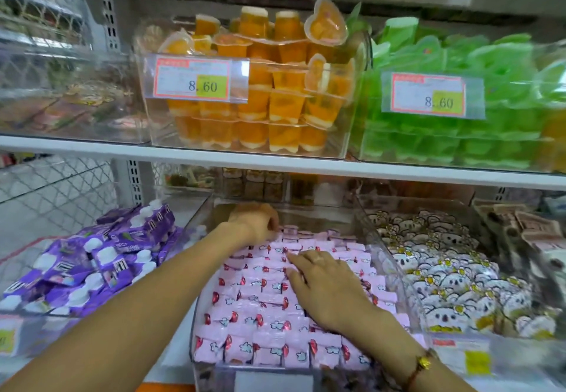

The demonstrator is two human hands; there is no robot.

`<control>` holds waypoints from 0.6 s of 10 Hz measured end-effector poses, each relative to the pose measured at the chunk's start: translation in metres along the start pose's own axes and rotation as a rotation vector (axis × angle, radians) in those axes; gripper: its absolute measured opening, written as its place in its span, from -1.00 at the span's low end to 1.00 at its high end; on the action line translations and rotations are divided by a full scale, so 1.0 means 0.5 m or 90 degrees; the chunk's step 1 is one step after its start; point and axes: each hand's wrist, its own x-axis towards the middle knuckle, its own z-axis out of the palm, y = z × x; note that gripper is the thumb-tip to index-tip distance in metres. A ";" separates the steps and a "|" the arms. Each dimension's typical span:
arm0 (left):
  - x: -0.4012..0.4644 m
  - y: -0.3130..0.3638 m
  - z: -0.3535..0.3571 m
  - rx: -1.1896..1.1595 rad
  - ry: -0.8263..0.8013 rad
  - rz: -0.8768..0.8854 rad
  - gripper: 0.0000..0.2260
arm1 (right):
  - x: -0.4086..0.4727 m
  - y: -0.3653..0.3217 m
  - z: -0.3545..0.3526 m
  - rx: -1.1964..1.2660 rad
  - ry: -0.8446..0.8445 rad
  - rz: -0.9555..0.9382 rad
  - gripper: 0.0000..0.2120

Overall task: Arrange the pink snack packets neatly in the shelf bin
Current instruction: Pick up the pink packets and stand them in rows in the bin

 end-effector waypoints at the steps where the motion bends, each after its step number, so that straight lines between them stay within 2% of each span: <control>1: 0.010 0.002 0.003 -0.106 0.039 -0.045 -0.93 | 0.000 0.000 -0.001 0.002 0.003 -0.001 -0.54; 3: -0.001 0.017 -0.018 -0.570 0.191 -0.166 -0.83 | -0.002 -0.002 -0.005 0.002 -0.024 0.010 -0.54; 4: -0.054 0.028 -0.022 -0.661 0.337 -0.206 -0.87 | -0.002 -0.001 -0.014 0.013 -0.043 0.013 -0.53; 5: -0.120 0.032 -0.045 -0.780 0.407 -0.226 -0.85 | -0.008 -0.005 -0.029 0.068 0.019 0.012 -0.56; 6: -0.183 0.032 -0.071 -0.911 0.401 -0.213 -0.85 | -0.022 -0.018 -0.044 0.160 0.232 0.006 -0.58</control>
